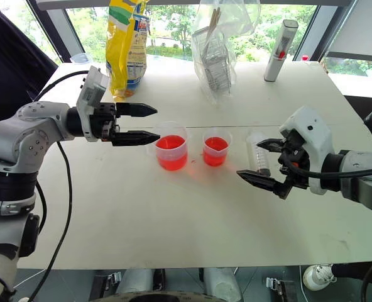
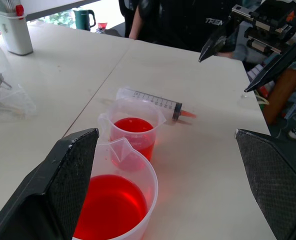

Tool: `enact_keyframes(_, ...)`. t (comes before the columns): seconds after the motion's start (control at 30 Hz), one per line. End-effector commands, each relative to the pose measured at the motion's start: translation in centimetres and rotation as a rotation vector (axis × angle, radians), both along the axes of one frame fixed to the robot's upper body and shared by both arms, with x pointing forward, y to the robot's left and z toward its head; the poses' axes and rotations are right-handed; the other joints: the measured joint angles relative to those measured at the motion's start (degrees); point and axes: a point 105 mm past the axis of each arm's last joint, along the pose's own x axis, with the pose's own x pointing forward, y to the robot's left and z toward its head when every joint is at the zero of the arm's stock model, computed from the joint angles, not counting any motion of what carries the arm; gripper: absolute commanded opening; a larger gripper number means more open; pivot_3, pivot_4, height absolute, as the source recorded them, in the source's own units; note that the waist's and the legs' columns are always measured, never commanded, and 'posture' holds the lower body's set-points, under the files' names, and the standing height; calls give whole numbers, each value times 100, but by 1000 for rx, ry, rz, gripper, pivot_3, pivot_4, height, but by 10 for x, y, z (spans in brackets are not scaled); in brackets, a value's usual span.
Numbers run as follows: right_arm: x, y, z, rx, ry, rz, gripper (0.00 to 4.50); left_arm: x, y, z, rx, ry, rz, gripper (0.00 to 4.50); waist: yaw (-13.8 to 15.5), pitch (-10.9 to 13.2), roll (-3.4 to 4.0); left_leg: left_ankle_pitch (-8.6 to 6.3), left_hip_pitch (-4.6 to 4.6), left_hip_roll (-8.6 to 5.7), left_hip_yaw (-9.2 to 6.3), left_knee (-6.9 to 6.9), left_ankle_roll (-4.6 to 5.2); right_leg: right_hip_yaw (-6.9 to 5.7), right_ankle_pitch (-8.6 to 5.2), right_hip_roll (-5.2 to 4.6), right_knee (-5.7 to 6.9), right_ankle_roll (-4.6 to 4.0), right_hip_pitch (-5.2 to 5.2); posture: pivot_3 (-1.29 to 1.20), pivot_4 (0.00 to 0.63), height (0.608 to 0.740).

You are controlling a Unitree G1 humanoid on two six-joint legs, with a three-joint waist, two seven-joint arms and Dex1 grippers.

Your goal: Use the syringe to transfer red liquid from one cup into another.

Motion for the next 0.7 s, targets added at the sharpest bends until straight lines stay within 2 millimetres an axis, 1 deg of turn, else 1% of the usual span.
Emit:
enact_keyframes(0.03, 3, -4, 4, -22, -23, -19, 4468, -4, 1, 17, -4, -71, -8, 4500, 1, 0, 0, 0, 0, 0, 1, 0, 0, 0, 0, 0, 0, 0, 0, 0, 150, 739)
enact_keyframes(0.2, 10, -12, 0, -39, 6, -77, 4468, -4, 0, 17, -3, -75, -12, 4500, -2, 0, 0, 0, 0, 0, 1, 0, 0, 1, 0, 0, 0, 0, 0, 0, 150, 739)
enact_keyframes(0.33, 39, -35, -3, -16, 123, -261, 4468, -3, -4, 17, -11, -76, -32, 4500, -17, 1, -1, 0, 2, 0, 6, 1, 0, 9, 0, -1, -1, 0, -2, 0, 150, 739)
enact_keyframes(0.43, 62, -45, -3, 36, 230, -382, 4468, -2, -7, 15, -12, -77, -42, 4500, -22, 1, 0, 0, 6, 0, 12, 0, 0, 24, -1, -3, 0, -3, -5, 0, 150, 739)
enact_keyframes(0.5, 80, -51, -7, 62, 303, -460, 4468, -2, -9, 15, -13, -79, -46, 4500, -15, 1, 1, 0, 7, 0, 15, -5, 0, 37, -1, -1, 0, -4, -10, 0, 150, 739)
enact_keyframes(0.6, 100, -52, -20, 78, 422, -529, 4468, -2, -11, 15, -16, -84, -49, 4500, -8, 1, 3, 0, 1, 1, 23, -5, 1, 47, -1, 5, 1, -5, -21, 0, 150, 739)
enact_keyframes(0.7, 112, -49, -31, 78, 525, -564, 4468, -2, -11, 13, -17, -88, -46, 4500, -6, 2, 3, -1, -6, 0, 25, -7, 3, 47, -1, 6, -1, -5, -27, 0, 150, 739)
